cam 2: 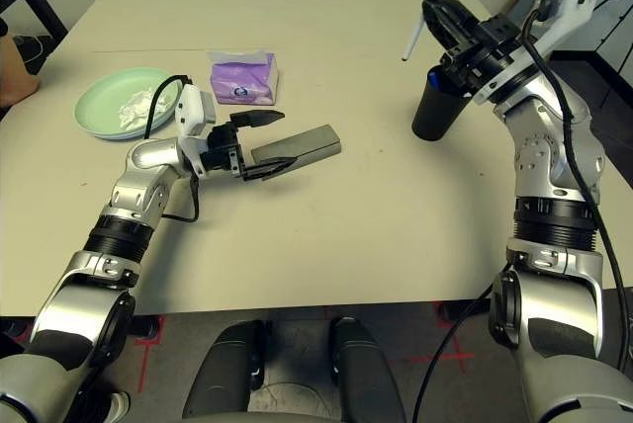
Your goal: Organize and tidy the items on the table.
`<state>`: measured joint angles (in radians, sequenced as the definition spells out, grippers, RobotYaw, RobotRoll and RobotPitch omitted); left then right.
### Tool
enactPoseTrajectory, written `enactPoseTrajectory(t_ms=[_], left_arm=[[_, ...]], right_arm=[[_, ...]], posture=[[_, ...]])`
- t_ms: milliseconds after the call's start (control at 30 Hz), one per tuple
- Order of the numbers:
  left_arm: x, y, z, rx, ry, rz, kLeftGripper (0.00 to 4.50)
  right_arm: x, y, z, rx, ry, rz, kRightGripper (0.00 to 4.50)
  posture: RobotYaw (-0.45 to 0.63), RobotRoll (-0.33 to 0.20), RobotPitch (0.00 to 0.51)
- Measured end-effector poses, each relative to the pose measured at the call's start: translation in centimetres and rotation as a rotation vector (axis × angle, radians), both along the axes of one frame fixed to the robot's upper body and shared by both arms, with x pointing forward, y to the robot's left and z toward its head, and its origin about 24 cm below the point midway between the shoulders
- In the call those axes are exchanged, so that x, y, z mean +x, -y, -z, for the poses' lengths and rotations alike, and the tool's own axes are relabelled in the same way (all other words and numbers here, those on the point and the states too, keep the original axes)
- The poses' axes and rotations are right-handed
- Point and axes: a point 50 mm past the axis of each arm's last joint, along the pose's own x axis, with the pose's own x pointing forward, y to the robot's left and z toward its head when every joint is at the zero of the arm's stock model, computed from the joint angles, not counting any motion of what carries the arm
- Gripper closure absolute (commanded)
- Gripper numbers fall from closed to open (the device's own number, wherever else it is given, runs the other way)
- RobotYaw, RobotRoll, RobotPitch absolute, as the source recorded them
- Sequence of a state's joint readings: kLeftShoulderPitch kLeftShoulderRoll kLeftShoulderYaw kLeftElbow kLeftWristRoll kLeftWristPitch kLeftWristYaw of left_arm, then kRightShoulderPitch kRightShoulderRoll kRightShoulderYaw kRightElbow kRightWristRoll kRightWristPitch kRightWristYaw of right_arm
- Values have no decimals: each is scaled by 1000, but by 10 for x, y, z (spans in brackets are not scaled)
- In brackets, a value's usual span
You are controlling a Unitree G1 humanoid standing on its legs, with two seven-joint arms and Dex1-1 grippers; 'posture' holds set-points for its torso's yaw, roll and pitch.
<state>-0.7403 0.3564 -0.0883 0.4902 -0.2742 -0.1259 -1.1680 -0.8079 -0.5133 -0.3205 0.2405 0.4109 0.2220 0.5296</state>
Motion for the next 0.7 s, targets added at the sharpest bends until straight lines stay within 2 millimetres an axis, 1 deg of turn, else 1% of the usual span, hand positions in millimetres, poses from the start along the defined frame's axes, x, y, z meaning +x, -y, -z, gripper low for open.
enactPoseTrajectory(t_ms=[233, 367, 567, 700], left_arm=[[0, 0, 0, 1, 2, 2, 0], [0, 0, 0, 3, 5, 8, 0], [0, 1, -3, 4, 15, 13, 0], [0, 2, -4, 4, 18, 16, 0]], right_arm=[[8, 8, 0, 65, -21, 145, 4101], [11, 10, 6, 82, -88, 197, 4101], [14, 18, 15, 128, -198, 330, 4101], [14, 23, 19, 135, -248, 375, 4101]], posture=[[79, 0, 79], [78, 0, 76], [77, 0, 77], [75, 0, 79]])
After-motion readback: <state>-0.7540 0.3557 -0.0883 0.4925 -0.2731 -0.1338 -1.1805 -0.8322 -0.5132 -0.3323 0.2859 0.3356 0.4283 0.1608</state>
